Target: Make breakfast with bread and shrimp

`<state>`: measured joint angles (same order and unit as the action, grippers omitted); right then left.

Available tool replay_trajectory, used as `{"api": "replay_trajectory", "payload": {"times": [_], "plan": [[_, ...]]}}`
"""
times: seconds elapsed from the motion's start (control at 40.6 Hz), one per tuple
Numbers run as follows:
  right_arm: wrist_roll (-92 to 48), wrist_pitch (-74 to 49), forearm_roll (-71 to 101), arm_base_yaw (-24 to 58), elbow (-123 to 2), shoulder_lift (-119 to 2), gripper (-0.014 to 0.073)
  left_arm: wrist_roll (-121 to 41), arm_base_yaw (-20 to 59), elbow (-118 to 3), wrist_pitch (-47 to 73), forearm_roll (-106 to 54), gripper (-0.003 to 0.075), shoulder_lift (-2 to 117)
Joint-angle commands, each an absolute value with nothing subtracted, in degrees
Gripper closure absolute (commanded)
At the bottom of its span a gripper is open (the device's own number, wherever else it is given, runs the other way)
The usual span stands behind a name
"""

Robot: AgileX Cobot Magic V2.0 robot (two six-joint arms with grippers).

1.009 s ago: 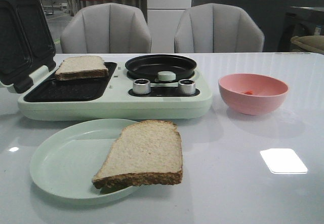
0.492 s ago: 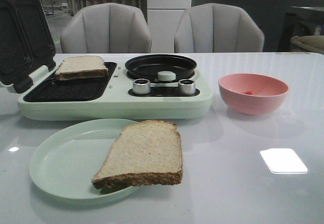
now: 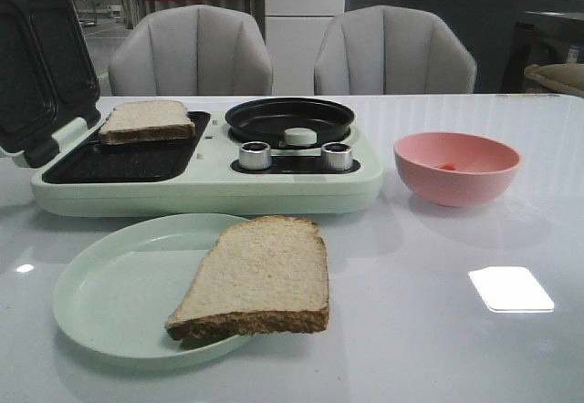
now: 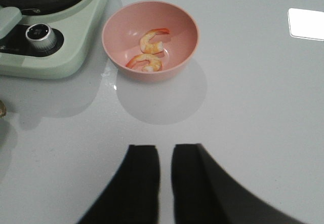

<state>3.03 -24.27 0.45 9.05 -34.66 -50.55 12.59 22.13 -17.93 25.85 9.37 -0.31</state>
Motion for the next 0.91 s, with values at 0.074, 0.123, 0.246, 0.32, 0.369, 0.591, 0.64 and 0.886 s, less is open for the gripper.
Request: {"api": "replay_trajectory", "payload": {"times": [0.074,0.123,0.246,0.32,0.369,0.591,0.64,0.886], "plan": [[2.9,-21.2,-0.4,9.1,-36.8,-50.3,-0.0041,13.0,22.6,-19.5,21.6,9.5,0.0156,-0.5],[3.0,-21.2,0.3,9.1,-36.8,-50.5,-0.0020,13.0,22.6,-19.5,21.6,9.5,0.0156,-0.5],[3.0,-21.5,4.5,9.1,-36.8,-51.8,-0.0011,13.0,22.6,-19.5,21.6,9.5,0.0156,-0.5],[3.0,-22.0,8.6,9.1,-36.8,-53.1,-0.0011,13.0,22.6,-19.5,21.6,9.5,0.0156,-0.5],[3.0,-22.4,11.1,9.1,-36.8,-54.4,-0.0011,13.0,22.6,-19.5,21.6,9.5,0.0156,-0.5],[-1.1,-25.2,24.1,9.1,-36.9,-62.4,-0.0011,13.0,22.6,-19.5,21.6,9.5,0.0156,-0.5],[-4.3,-25.9,28.0,9.1,-36.9,-64.4,-0.0011,13.0,22.6,-19.5,21.6,9.5,0.0156,-0.5],[-24.8,-30.7,52.0,9.1,-40.3,-74.4,0.0085,13.0,22.6,-19.5,21.6,9.5,0.0156,-0.5]]}}
